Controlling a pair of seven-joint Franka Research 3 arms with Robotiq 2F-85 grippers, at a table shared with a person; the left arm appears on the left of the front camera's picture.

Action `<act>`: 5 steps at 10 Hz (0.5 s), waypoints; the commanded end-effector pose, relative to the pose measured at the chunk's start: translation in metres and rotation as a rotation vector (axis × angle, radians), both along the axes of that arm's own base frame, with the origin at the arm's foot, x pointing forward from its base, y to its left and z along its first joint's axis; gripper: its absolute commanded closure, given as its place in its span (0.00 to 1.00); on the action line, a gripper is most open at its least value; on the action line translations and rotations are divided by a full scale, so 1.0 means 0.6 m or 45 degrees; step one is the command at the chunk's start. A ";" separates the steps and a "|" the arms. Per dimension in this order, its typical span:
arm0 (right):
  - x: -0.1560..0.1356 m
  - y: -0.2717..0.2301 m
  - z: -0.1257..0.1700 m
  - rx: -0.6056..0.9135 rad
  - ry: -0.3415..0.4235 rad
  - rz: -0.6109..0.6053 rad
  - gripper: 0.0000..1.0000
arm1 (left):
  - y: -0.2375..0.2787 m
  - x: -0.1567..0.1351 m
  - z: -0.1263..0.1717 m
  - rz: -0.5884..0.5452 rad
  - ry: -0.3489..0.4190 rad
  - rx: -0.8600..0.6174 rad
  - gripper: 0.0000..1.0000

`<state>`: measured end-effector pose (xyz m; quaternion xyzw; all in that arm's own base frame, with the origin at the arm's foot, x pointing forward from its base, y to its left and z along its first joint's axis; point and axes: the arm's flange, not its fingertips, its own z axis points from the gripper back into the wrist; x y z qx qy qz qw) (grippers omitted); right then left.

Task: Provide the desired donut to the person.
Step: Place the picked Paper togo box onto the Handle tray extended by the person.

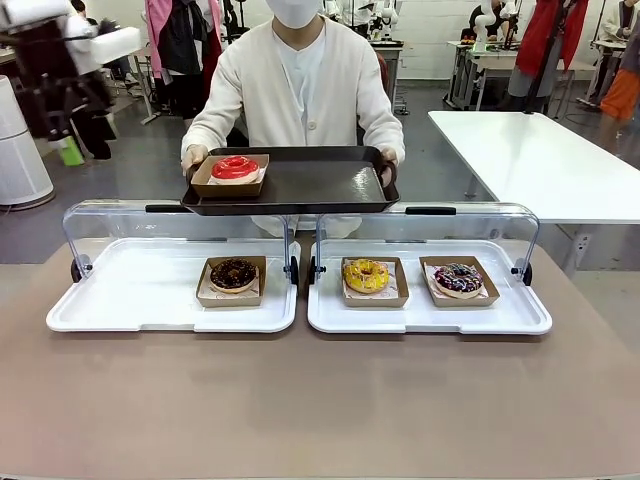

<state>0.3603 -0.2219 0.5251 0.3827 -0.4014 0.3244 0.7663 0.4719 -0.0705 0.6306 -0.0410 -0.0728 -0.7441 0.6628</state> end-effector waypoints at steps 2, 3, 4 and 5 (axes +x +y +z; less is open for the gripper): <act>0.000 -0.002 0.000 0.009 -0.020 0.013 0.00 | 0.036 -0.016 -0.039 0.025 -0.033 -0.068 0.00; 0.000 -0.002 0.000 0.009 -0.020 0.013 0.00 | 0.039 -0.017 -0.041 0.030 -0.039 -0.076 0.00; 0.000 -0.002 0.000 0.009 -0.020 0.013 0.00 | 0.037 -0.014 -0.042 0.046 -0.038 -0.057 0.00; 0.000 -0.002 0.000 0.009 -0.020 0.013 0.00 | 0.045 -0.010 -0.038 0.059 -0.007 -0.029 0.00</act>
